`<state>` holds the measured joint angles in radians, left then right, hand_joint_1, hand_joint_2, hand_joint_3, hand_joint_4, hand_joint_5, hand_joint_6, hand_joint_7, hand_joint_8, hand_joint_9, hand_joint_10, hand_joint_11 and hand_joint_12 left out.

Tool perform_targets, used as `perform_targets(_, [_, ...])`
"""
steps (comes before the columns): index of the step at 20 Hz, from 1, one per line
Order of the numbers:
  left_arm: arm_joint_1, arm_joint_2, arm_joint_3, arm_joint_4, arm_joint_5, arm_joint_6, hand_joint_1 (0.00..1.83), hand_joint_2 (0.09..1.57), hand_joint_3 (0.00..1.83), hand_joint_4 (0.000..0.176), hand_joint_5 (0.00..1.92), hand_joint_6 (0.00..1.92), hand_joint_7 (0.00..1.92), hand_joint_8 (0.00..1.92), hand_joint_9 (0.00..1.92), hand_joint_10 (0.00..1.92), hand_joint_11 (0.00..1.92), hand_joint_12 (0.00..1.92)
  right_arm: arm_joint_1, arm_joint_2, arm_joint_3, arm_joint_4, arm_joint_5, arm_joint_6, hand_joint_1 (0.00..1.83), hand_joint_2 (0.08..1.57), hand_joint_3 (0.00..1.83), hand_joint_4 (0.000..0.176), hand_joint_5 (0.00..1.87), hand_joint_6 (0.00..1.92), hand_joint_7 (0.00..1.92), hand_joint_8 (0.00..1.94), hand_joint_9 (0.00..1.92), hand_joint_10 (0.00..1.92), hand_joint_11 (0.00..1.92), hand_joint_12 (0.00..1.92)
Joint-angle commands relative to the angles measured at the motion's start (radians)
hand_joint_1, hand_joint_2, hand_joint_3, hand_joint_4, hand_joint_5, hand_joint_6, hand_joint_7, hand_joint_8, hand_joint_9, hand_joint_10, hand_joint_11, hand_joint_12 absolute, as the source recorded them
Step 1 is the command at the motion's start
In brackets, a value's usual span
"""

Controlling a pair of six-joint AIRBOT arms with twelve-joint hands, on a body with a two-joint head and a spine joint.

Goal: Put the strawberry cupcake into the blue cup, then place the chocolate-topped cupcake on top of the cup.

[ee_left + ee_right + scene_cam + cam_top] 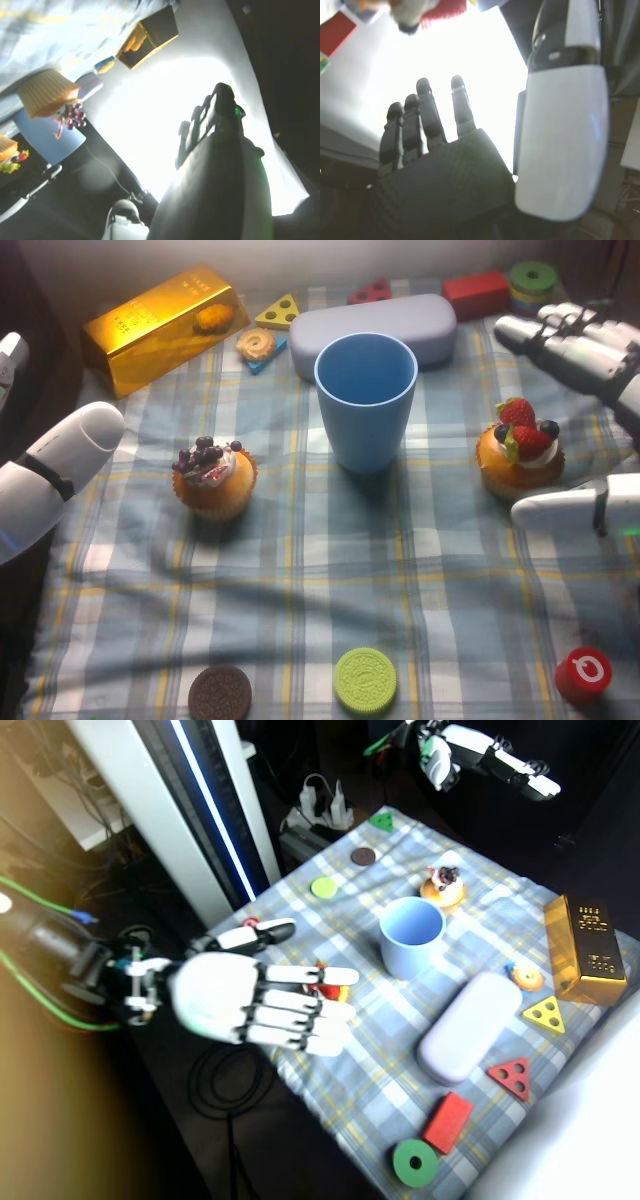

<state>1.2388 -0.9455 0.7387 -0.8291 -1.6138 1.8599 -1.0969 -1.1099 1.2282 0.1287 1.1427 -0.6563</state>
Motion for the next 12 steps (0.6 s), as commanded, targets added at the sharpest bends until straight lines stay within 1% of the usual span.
perform_targets(1, [-0.006,-0.001,0.004,0.044,-0.12,-0.005,0.0,0.85,0.01,0.038,0.17,0.01,0.12,0.01,0.0,0.0,0.0,0.0,0.016,-0.009,0.011,0.004,0.097,0.005,0.33,0.72,0.0,0.12,0.0,0.0,0.19,0.01,0.0,0.0,0.0,0.0])
perform_targets(2, [-0.006,-0.001,0.004,0.044,-0.12,-0.005,0.0,0.85,0.01,0.045,0.17,0.01,0.11,0.0,0.0,0.0,0.0,0.0,0.016,-0.013,0.013,0.004,0.093,0.005,0.34,0.74,0.0,0.078,0.0,0.0,0.2,0.01,0.02,0.01,0.0,0.0])
perform_targets(3, [-0.006,-0.002,0.004,0.044,-0.12,-0.005,0.0,0.84,0.0,0.049,0.17,0.01,0.12,0.01,0.0,0.0,0.0,0.0,0.016,-0.02,0.016,0.002,0.084,0.005,0.32,0.73,0.0,0.092,0.0,0.0,0.21,0.01,0.03,0.01,0.0,0.0])
perform_targets(4, [-0.006,-0.002,0.003,0.044,-0.12,-0.005,0.0,0.84,0.0,0.047,0.17,0.01,0.11,0.0,0.0,0.0,0.0,0.0,0.016,-0.023,0.019,0.001,0.078,0.005,0.31,0.73,0.0,0.094,0.0,0.0,0.22,0.01,0.05,0.02,0.0,0.0])
perform_targets(5, [-0.006,-0.001,0.003,0.044,-0.12,-0.005,0.0,0.85,0.01,0.052,0.16,0.0,0.1,0.0,0.0,0.0,0.0,0.0,0.016,-0.026,0.023,0.0,0.072,0.005,0.36,0.73,0.0,0.1,0.0,0.0,0.21,0.01,0.05,0.01,0.0,0.0])
perform_targets(6, [-0.006,-0.001,0.003,0.044,-0.12,-0.005,0.0,0.85,0.01,0.055,0.15,0.0,0.1,0.0,0.0,0.0,0.0,0.0,0.016,-0.027,0.026,0.0,0.068,0.005,0.35,0.73,0.0,0.089,0.03,0.0,0.27,0.01,0.12,0.02,0.0,0.0])
perform_targets(7, [-0.006,-0.001,0.003,0.044,-0.12,-0.005,0.0,0.85,0.01,0.06,0.16,0.0,0.09,0.0,0.0,0.0,0.0,0.0,0.016,-0.029,0.031,0.0,0.061,0.005,0.37,0.73,0.0,0.102,0.03,0.0,0.26,0.0,0.1,0.0,0.0,0.0])
perform_targets(8, [-0.006,-0.001,0.003,0.044,-0.12,-0.005,0.0,0.86,0.01,0.056,0.16,0.0,0.11,0.01,0.0,0.0,0.0,0.0,0.016,-0.03,0.033,0.0,0.057,0.004,0.37,0.73,0.0,0.096,0.07,0.02,0.28,0.01,0.13,0.01,0.0,0.0])
perform_targets(9, [-0.006,-0.001,0.002,0.044,-0.12,-0.005,0.0,0.84,0.0,0.054,0.17,0.01,0.12,0.01,0.0,0.0,0.0,0.0,0.016,-0.033,0.038,0.0,0.05,0.004,0.36,0.74,0.0,0.078,0.12,0.01,0.29,0.0,0.13,0.0,0.0,0.0])
perform_targets(10, [-0.006,-0.001,0.002,0.044,-0.12,-0.005,0.0,0.84,0.0,0.054,0.17,0.01,0.11,0.01,0.0,0.0,0.0,0.0,0.016,-0.036,0.042,0.0,0.043,0.003,0.36,0.75,0.0,0.074,0.17,0.01,0.34,0.01,0.14,0.0,0.0,0.0])
perform_targets(11, [-0.006,-0.001,0.001,0.044,-0.12,-0.005,0.0,0.83,0.0,0.061,0.15,0.0,0.1,0.0,0.0,0.0,0.0,0.0,0.016,-0.039,0.046,0.0,0.035,0.001,0.35,0.76,0.0,0.069,0.2,0.01,0.37,0.02,0.17,0.02,0.0,0.0])
perform_targets(12, [-0.006,-0.001,0.001,0.044,-0.12,-0.005,0.0,0.83,0.0,0.052,0.15,0.0,0.1,0.0,0.0,0.0,0.0,0.0,0.016,-0.045,0.053,0.0,0.025,0.001,0.38,0.78,0.0,0.073,0.26,0.01,0.4,0.01,0.19,0.01,0.0,0.0])
